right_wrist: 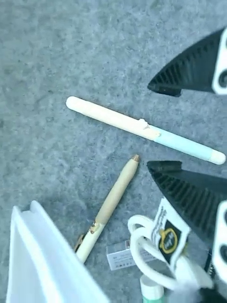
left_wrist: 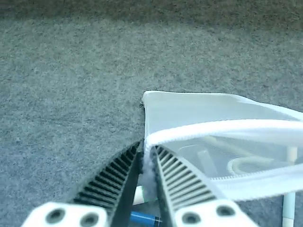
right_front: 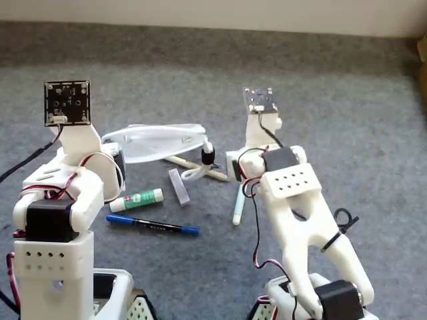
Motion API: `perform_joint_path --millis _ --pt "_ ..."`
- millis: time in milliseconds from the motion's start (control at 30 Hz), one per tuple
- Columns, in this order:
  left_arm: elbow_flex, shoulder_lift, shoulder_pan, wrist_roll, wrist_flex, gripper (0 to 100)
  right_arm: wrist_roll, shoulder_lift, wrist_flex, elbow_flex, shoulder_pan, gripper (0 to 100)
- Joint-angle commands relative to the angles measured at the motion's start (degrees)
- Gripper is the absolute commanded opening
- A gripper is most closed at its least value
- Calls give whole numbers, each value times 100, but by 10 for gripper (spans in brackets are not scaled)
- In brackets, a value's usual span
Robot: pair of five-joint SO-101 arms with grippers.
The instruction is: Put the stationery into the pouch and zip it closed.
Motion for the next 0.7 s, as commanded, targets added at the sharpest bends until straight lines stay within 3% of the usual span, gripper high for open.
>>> perform_joint_path --millis 0,667 --pt "-22 84 -286 62 0 7 -53 154 -488 -479 268 207" --pt "224 84 -523 62 0 7 -62 3169 -462 -2536 453 206"
